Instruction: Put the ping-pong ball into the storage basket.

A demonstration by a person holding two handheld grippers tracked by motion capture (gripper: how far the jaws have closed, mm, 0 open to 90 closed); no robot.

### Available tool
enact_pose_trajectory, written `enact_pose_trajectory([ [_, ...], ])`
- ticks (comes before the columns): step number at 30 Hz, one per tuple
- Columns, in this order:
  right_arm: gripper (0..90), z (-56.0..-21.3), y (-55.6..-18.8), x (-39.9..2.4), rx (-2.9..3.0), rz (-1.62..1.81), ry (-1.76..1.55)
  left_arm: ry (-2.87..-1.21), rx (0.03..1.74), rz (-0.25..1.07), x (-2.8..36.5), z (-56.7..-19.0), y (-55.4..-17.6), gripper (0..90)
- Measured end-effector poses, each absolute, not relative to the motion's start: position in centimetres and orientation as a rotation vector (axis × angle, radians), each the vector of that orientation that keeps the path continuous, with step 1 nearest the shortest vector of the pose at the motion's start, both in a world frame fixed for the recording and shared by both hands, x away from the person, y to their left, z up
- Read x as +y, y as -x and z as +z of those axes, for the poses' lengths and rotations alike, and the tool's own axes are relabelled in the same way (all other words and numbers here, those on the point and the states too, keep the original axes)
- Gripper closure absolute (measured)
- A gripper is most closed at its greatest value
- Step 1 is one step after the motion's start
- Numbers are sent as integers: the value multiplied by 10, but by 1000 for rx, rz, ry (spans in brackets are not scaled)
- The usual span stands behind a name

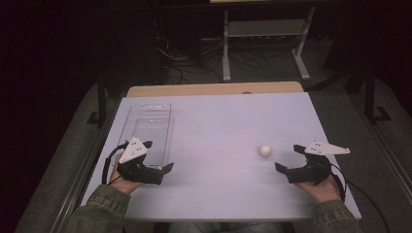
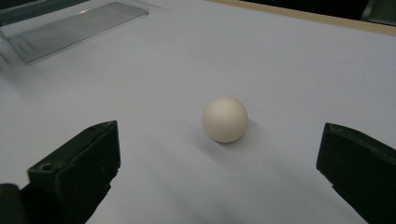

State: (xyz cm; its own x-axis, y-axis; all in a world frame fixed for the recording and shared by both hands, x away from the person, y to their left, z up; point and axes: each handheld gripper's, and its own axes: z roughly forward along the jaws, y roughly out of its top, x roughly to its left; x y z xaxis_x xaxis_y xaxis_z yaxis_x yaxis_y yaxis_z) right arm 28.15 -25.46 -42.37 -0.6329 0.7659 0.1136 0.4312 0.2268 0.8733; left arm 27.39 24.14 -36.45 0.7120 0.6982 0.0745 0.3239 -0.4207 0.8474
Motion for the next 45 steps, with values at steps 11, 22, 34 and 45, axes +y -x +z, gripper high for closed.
enact_pose_trajectory([
  [11, 0, -424, -282, -255, 2166, 1370, -1111, -2090, 733, 518, 230, -356, -288, 0],
  [22, 0, -424, -282, -255, 2169, 1369, -1110, -2142, 683, 497, 216, -349, -301, 0],
  [34, 0, -424, -282, -255, 2167, 1369, -1108, -2207, 616, 468, 195, -341, -312, 0],
  [45, 0, -424, -281, -254, 2169, 1373, -1096, -2252, 560, 474, 176, -341, -321, 0],
])
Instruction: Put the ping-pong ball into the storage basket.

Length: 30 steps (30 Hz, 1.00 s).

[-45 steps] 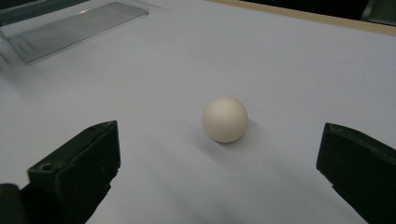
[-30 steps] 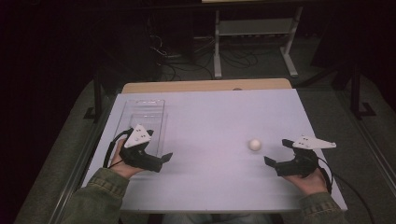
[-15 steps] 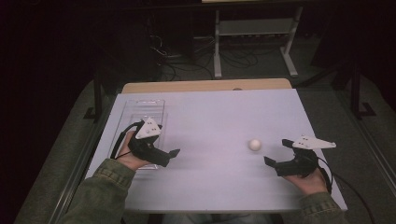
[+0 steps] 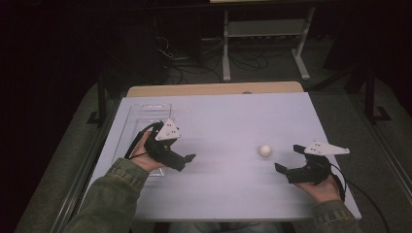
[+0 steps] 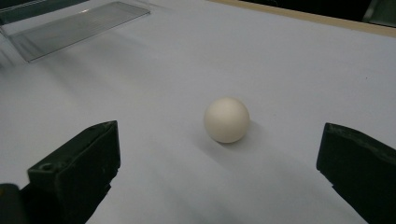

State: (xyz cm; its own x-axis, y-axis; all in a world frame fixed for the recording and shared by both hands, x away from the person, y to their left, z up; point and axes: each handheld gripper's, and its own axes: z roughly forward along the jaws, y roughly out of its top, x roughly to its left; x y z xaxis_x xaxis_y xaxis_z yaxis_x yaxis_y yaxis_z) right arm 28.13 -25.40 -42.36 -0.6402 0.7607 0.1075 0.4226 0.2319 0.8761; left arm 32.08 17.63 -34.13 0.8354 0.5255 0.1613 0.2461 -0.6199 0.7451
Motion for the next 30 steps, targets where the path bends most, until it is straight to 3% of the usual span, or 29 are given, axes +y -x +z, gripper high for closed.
enact_pose_trajectory([
  [30, 0, -422, -280, -255, 2147, 1389, -1072, -2312, 452, 432, 131, -330, -339, 0],
])
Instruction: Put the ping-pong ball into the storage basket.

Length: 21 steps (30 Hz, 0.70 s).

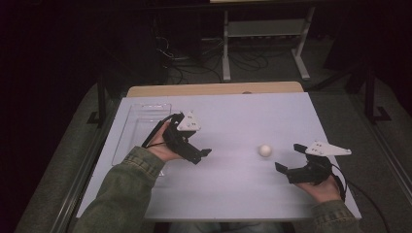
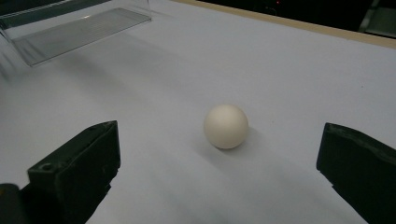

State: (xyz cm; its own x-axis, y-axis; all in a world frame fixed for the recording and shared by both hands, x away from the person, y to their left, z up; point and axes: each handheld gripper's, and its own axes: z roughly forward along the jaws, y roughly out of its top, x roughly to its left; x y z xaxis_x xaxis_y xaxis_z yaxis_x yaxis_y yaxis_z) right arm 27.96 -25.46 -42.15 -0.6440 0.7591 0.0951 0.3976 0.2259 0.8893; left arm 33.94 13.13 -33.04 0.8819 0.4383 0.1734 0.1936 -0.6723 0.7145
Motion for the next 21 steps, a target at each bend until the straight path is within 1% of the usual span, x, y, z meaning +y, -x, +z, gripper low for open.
enact_pose_trajectory([
  [21, 0, -421, -279, -255, 2153, 1396, -1069, -2364, 384, 407, 98, -327, -349, 0],
])
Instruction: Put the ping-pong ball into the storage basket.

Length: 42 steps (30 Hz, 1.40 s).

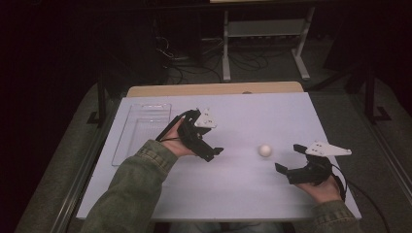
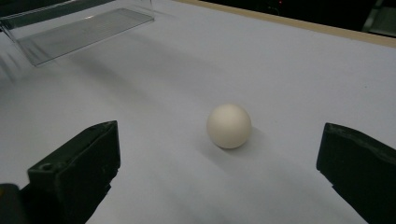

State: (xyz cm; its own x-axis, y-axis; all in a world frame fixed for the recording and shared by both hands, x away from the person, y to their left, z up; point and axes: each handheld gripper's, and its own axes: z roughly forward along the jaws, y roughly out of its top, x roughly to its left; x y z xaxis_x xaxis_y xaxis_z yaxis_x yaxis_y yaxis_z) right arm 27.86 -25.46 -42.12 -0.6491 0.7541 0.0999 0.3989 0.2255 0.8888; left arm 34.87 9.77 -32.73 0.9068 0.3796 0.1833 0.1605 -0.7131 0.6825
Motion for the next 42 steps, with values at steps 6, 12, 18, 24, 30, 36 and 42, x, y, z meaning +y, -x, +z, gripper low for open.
enact_pose_trajectory([
  [6, 0, -421, -278, -255, 2154, 1400, -1072, -2379, 377, 400, 91, -329, -352, 0],
  [12, 0, -421, -278, -255, 2151, 1397, -1075, -2390, 368, 396, 84, -333, -356, 0],
  [18, 0, -421, -277, -256, 2143, 1400, -1079, -2398, 365, 393, 80, -334, -361, 0],
  [24, 0, -420, -277, -257, 2143, 1408, -1080, -2403, 353, 391, 71, -334, -364, 0],
  [30, 0, -421, -276, -257, 2145, 1411, -1083, -2415, 329, 386, 63, -337, -365, 0],
  [36, 0, -421, -275, -257, 2144, 1420, -1081, -2418, 322, 379, 57, -337, -368, 0],
  [42, 0, -421, -273, -258, 2151, 1417, -1073, -2427, 293, 380, 46, -336, -370, 0],
])
